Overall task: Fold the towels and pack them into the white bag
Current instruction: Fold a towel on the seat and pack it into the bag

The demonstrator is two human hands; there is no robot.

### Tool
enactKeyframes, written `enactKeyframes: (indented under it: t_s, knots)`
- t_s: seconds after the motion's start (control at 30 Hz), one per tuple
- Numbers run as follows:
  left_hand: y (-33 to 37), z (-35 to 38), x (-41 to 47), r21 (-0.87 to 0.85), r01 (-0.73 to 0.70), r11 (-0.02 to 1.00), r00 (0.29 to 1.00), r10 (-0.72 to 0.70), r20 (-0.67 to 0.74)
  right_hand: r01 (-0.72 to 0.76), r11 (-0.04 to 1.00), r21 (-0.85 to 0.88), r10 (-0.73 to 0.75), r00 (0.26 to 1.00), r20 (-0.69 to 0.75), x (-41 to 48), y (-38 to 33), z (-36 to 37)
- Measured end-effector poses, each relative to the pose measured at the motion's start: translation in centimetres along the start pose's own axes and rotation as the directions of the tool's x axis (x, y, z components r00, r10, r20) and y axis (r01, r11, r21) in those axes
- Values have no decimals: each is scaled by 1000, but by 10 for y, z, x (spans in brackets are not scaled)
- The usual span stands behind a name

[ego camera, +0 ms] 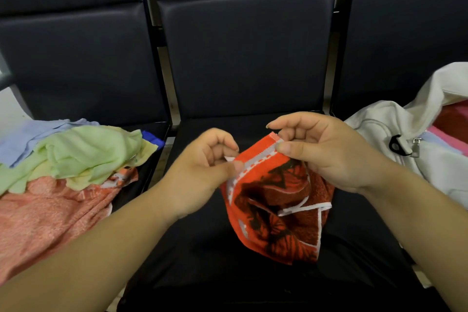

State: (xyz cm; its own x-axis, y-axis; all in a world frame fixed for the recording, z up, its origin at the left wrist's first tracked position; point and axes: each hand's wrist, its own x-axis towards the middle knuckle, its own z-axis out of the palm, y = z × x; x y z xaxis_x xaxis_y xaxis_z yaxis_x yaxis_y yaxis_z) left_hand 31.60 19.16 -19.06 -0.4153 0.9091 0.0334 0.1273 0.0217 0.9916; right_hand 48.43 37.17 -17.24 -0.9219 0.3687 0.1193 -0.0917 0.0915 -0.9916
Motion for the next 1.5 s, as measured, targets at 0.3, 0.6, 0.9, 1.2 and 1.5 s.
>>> enactKeyframes:
  t_s: [0.3,0.6,0.9,1.2,1.5]
  knots:
    - [9,1,1,210,-122,970,992,127,-13,0,982,-189,6,1000,29,-1,2,7]
    - [0,-26,2,224,74,972,987,-103,122,-43,954,-296,48,999,11,2,5,-17]
    - [12,-13,2,330,-92,940,991,55,119,-34,914,-405,93,988,125,1,6,-3]
    - [8,-35,3,388,31,921,916,-181,357,-31,931,-363,84,988,131,4,11,-11]
    - [4,-57,11,353,30,935,954,-133,270,-56,972,-227,101,977,189,9,19,-10]
